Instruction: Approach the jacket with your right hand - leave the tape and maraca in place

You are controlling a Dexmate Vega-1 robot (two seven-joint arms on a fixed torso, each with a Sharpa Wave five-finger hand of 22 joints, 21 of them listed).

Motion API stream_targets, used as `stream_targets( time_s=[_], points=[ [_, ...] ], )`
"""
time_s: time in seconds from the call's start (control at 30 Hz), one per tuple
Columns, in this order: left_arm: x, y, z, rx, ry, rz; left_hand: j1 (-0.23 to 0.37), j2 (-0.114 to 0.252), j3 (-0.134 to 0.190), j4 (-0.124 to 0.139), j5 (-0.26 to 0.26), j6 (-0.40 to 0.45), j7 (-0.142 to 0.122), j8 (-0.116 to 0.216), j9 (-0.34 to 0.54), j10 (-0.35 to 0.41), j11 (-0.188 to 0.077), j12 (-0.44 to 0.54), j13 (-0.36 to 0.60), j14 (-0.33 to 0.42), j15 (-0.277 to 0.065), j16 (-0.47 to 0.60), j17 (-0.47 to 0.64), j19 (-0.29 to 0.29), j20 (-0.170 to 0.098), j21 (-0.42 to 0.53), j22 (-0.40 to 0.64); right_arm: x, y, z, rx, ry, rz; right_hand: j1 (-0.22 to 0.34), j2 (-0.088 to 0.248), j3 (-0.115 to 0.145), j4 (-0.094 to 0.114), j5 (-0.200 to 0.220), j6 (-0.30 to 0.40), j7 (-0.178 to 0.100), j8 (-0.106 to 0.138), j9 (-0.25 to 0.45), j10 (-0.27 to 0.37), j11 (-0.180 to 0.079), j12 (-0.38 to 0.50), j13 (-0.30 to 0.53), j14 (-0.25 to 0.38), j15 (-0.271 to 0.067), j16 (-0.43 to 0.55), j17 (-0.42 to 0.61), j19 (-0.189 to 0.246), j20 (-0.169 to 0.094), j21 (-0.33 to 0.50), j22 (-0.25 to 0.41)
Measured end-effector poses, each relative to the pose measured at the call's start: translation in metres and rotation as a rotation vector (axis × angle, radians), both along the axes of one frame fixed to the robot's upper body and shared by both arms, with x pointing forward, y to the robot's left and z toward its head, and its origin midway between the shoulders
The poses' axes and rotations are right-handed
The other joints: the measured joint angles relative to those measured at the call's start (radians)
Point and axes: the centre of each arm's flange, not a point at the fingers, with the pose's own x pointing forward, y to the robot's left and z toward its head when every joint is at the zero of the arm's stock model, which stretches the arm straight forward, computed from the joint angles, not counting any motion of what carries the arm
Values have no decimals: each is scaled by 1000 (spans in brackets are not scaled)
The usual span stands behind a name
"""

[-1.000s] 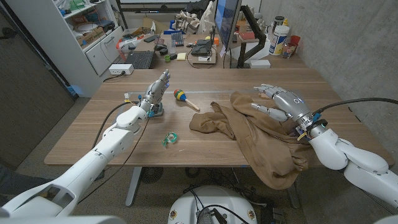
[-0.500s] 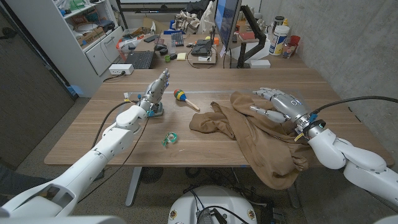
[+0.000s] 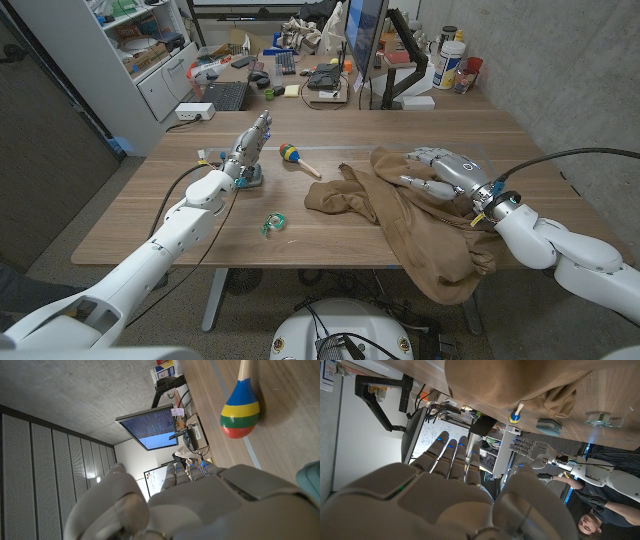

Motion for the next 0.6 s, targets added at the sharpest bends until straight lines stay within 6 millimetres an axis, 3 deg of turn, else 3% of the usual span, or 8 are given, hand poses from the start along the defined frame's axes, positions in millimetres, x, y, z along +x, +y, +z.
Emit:
stream_targets(
  time_s=[0.6],
  points=[
    [1, 2, -1, -15, -6, -5, 3, 3, 0, 0, 0, 0, 0, 0, 0, 0, 0, 0, 0, 0, 0, 0, 0, 0, 0, 0, 0, 6, 4, -6, -46, 52, -27, 0, 0, 0, 0, 0, 8, -2, 0, 0, 0, 0, 0, 0, 0, 0, 0, 0, 4, -4, -8, 0]
  ],
)
